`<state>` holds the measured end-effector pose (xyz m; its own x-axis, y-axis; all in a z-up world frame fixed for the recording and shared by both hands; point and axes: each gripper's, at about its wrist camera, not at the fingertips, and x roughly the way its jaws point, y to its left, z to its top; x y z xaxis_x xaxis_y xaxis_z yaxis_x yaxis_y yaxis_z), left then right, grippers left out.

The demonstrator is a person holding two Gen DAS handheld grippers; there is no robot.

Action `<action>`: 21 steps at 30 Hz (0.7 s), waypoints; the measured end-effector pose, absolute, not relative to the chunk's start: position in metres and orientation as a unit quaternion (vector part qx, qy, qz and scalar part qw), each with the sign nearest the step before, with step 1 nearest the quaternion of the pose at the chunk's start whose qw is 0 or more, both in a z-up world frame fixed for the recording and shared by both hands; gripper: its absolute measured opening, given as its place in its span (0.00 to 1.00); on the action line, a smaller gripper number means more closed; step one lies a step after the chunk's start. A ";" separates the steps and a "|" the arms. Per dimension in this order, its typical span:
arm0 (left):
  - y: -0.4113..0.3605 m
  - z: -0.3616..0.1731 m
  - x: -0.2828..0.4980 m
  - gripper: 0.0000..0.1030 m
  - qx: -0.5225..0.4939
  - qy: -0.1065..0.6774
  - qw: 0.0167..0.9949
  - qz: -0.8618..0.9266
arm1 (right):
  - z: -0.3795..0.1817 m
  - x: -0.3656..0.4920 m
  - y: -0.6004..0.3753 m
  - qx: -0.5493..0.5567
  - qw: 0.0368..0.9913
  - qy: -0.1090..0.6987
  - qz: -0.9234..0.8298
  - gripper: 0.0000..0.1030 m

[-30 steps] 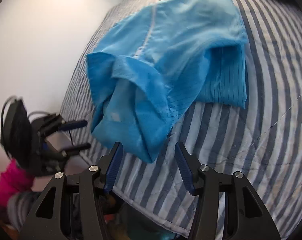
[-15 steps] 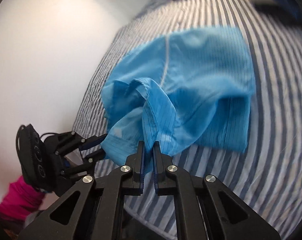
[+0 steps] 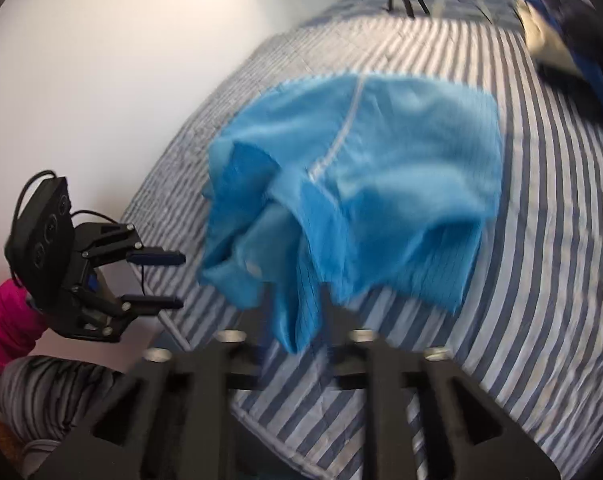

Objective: Fold large clothes
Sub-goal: 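Lift the coat with the right gripper and shake it open while the left gripper releases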

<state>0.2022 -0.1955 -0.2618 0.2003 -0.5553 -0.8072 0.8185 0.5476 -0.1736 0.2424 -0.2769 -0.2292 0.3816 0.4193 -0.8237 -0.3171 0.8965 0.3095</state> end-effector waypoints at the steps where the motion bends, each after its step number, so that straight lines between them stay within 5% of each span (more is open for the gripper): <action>1: -0.199 -0.260 0.206 0.38 0.133 0.445 0.759 -0.457 | -0.226 0.240 -0.272 0.042 0.830 0.507 0.230 0.52; 12: -0.224 -0.286 0.228 0.38 0.098 0.460 0.756 -0.455 | -0.250 0.296 -0.244 -0.055 0.829 0.509 0.226 0.53; 13: -0.225 -0.289 0.229 0.38 0.098 0.462 0.755 -0.454 | -0.255 0.301 -0.241 -0.064 0.829 0.508 0.225 0.50; 15: -0.223 -0.292 0.229 0.38 0.100 0.465 0.754 -0.454 | -0.263 0.307 -0.243 -0.065 0.818 0.523 0.231 0.20; 18: -0.223 -0.294 0.228 0.38 0.108 0.464 0.753 -0.454 | -0.273 0.315 -0.258 -0.012 0.804 0.542 0.246 0.13; 21: -0.225 -0.299 0.228 0.38 0.115 0.464 0.751 -0.455 | -0.285 0.328 -0.300 0.190 0.766 0.539 0.293 0.08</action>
<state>0.2280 -0.2254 -0.2987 0.1544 -0.5767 -0.8022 0.7911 0.5586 -0.2493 0.3279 -0.2995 -0.2855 0.2464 0.6541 -0.7152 -0.2439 0.7560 0.6074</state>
